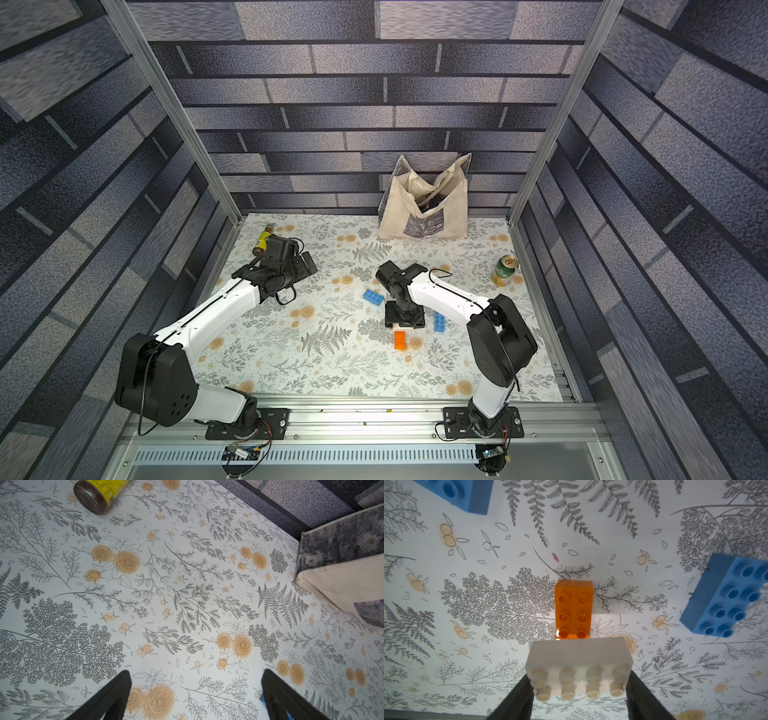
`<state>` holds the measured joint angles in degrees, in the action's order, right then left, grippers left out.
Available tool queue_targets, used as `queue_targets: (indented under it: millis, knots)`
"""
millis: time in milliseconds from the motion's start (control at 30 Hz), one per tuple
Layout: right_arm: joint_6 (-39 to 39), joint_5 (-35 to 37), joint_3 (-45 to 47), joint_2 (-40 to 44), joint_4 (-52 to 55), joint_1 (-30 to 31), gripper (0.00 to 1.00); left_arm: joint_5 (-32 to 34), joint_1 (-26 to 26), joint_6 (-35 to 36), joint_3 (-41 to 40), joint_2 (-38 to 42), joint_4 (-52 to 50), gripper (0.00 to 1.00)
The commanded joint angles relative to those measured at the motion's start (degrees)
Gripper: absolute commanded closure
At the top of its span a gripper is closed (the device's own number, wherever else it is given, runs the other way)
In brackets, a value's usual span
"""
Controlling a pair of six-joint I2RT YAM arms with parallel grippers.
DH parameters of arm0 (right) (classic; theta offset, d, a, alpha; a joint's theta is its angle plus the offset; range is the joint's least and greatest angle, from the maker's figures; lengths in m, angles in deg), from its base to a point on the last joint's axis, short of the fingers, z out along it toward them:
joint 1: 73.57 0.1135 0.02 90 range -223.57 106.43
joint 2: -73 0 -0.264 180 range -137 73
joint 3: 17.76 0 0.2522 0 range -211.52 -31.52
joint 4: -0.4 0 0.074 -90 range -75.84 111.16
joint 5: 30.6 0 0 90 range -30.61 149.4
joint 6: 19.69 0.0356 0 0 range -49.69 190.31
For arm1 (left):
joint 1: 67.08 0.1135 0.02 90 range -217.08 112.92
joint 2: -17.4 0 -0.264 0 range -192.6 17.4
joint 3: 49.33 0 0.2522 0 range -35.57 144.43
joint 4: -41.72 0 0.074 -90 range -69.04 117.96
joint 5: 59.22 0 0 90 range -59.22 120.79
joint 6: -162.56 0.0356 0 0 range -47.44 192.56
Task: Assemble a rectangle with lego
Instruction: Assemble the lego brick with the lego brick.
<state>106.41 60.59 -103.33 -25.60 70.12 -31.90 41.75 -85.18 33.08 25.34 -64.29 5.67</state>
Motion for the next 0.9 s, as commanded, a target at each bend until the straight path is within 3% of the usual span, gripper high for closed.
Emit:
queue_targets:
  millis: [0, 300, 867]
  knots:
    - [0.2, 0.04, -1.58, -1.21, 2.02, 0.85, 0.78, 0.51, 0.22, -0.75, -0.01, 1.07, -0.97, 0.0]
    - [5.31, 2.1, -2.5, -1.85, 2.75, 2.93, 0.82, 0.36, 0.26, -0.59, 0.09, 0.66, -1.12, 0.0]
    - [7.1, 2.56, -1.85, -3.47, 2.94, 3.15, 0.83, -0.15, 0.26, -0.57, 0.18, 0.17, -0.64, 0.0]
